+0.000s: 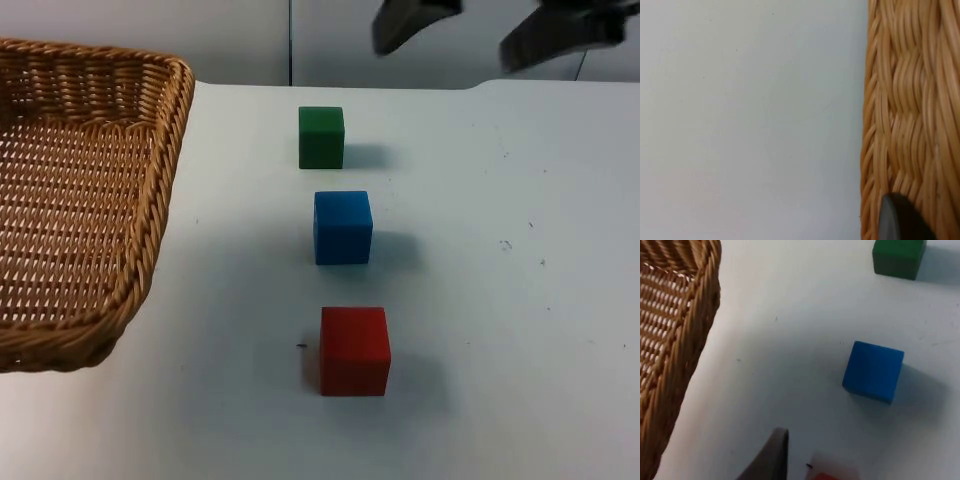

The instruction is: Pick up the basket with the left hand and place the blue cube into the basket with the right hand.

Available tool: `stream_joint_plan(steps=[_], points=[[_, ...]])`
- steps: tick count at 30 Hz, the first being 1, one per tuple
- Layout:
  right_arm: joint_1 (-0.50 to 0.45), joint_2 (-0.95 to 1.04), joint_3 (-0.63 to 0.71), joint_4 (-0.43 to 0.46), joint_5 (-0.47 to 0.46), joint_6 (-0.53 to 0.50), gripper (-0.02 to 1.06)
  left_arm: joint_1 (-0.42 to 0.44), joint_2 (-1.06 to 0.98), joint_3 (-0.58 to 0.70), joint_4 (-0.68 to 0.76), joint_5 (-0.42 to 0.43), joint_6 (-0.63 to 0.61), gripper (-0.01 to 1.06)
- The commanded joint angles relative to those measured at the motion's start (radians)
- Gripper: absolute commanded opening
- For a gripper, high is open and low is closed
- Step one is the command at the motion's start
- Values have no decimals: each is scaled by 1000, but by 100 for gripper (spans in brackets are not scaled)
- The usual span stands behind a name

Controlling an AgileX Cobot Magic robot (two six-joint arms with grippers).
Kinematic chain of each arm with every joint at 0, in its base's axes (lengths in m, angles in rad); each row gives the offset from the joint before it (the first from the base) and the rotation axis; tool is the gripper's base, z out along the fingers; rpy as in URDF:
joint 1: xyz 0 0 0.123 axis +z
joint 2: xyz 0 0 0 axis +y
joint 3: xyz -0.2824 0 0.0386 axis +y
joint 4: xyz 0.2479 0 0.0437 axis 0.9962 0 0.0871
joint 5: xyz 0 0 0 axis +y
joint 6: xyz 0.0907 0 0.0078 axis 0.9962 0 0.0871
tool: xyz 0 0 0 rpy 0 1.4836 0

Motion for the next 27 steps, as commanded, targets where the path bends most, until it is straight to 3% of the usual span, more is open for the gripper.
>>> stream_joint_plan(steps=[1, 11, 17, 27], points=[[38, 91, -72, -65, -17, 81, 99, 1, -14, 2, -37, 15, -2, 0], [79, 381, -308, -114, 71, 303, 95, 1, -14, 2, -55, 17, 1, 0], [79, 423, -318, -241, 112, 422, 94, 1, -14, 2, -57, 17, 1, 0], [79, 518, -320, -271, 54, 478, 94, 1, -14, 2, -65, 15, 1, 0]])
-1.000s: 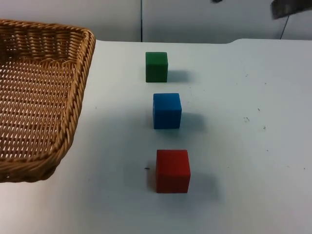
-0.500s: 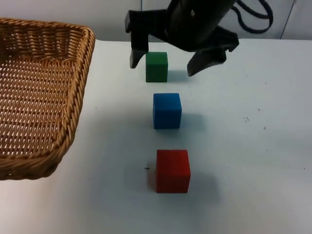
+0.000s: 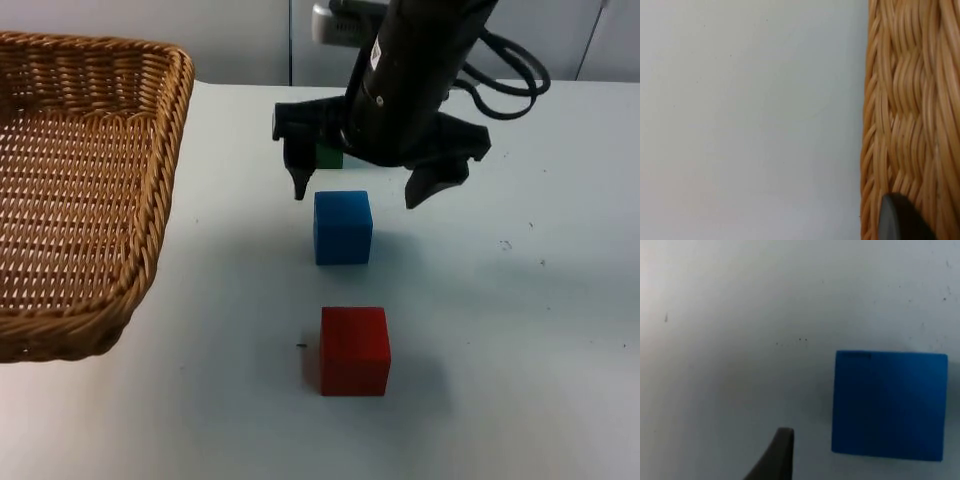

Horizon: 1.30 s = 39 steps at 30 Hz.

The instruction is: Pick up the basket with the left hand and place the blue cube into the basket with the right hand.

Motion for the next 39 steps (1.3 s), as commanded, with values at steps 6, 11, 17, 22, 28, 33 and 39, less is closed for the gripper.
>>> stream_joint_plan(steps=[6, 11, 17, 22, 28, 33, 39], points=[[2, 58, -8, -40, -61, 44, 94, 1, -14, 2, -39, 15, 1, 0], [-3, 77, -10, -80, -92, 69, 94, -1, -14, 2, -39, 15, 1, 0], [-18, 93, -19, -75, -112, 93, 94, -1, -14, 2, -41, 15, 1, 0], [-17, 121, -19, -52, -119, 88, 90, -1, -14, 2, -41, 15, 1, 0], [-17, 124, -19, -52, -124, 84, 56, -1, -14, 2, -41, 15, 3, 0], [-17, 122, -19, -52, -124, 84, 15, -1, -14, 2, -41, 15, 3, 0], [-15, 55, -19, -53, -140, 58, 0, -1, -14, 2, -41, 15, 3, 0]])
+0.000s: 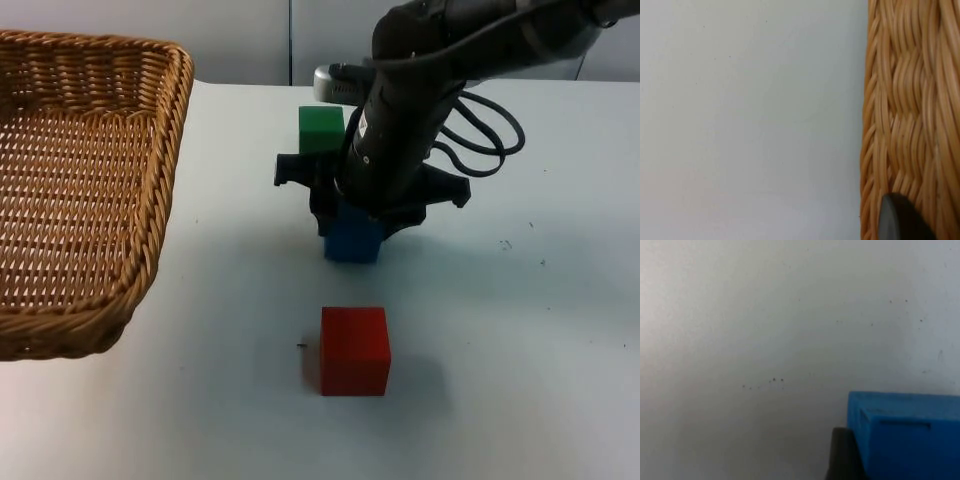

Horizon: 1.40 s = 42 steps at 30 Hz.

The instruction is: Pick up the basket with the left hand and place the blue cube into the basket with the right hand.

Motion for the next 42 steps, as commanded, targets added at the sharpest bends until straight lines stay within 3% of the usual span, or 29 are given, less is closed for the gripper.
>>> stream_joint_plan(steps=[1, 7, 10, 11, 16, 19, 32, 42], points=[[2, -54, -6, -4, -24, -22, 0, -1, -14, 2, -36, 15, 3, 0], [6, -218, -51, 12, -31, -150, 0, -1, -14, 2, -36, 15, 3, 0], [27, -334, -135, 44, 48, -366, 0, -1, -14, 2, -36, 15, 3, 0], [27, -334, -135, 44, 48, -366, 0, -1, -14, 2, -36, 15, 3, 0], [109, -413, -283, 75, 184, -559, 0, -1, -14, 2, -36, 15, 3, 0], [148, -412, -324, 104, 182, -614, 0, -1, -14, 2, -36, 15, 3, 0], [299, -287, -331, 105, 25, -620, 0, -3, -14, 2, -40, 15, 3, 0], [317, -87, -474, 168, 87, -623, 0, -2, -14, 2, -40, 16, 3, 0]])
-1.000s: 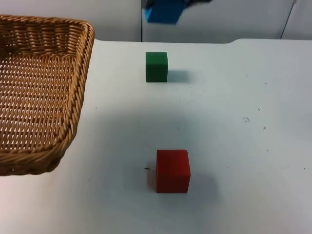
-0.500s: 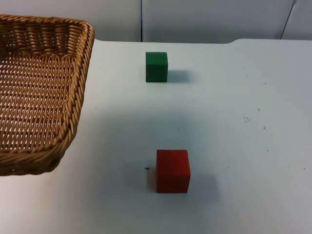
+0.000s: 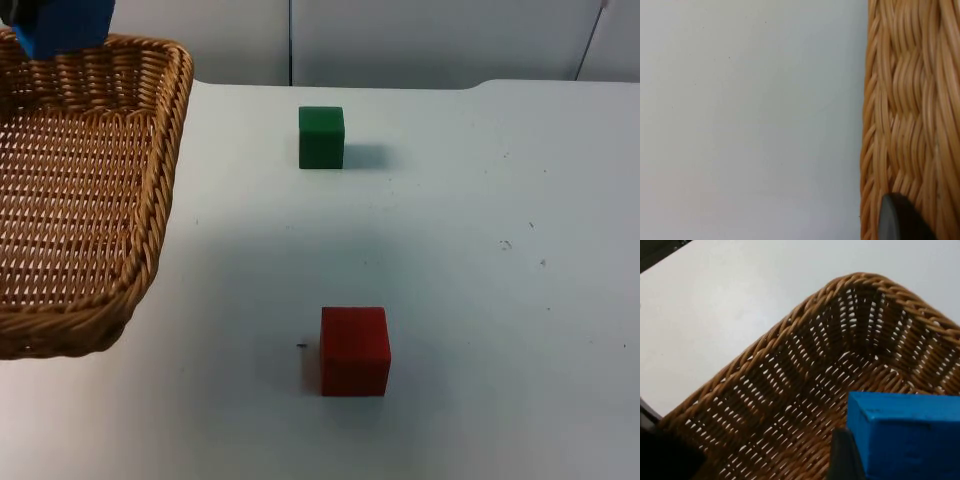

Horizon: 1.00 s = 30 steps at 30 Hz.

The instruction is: Pick up the basket with the left hand and place the blue cube into the basket with the right hand.

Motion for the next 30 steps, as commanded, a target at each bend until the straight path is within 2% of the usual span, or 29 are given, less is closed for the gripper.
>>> stream_joint_plan(steps=[1, 8, 13, 22, 24, 26, 27, 28, 30], points=[[12, 43, -56, 27, 23, -12, 0, -2, -14, 2, -37, 18, 3, 0], [15, 163, -171, 31, 113, -12, 0, -2, -14, 2, -40, 26, 3, 0], [15, 213, -192, 31, 157, -36, 0, -2, -14, 2, -41, 26, 3, 0], [15, 236, -192, 31, 161, -36, 0, -2, -14, 2, -46, 28, 5, 0], [15, 236, -192, 31, 162, -36, 7, -2, -14, 2, -46, 28, 5, 0], [15, 236, -192, 31, 162, -36, 24, -2, -14, 2, -46, 28, 5, 0], [15, 236, -192, 31, 162, -36, 24, -2, -14, 2, -46, 28, 5, 0], [15, 236, -192, 31, 162, -36, 33, -2, -14, 2, -46, 28, 5, 0], [15, 236, -192, 31, 159, -36, 60, -2, -14, 2, -46, 28, 5, 0]])
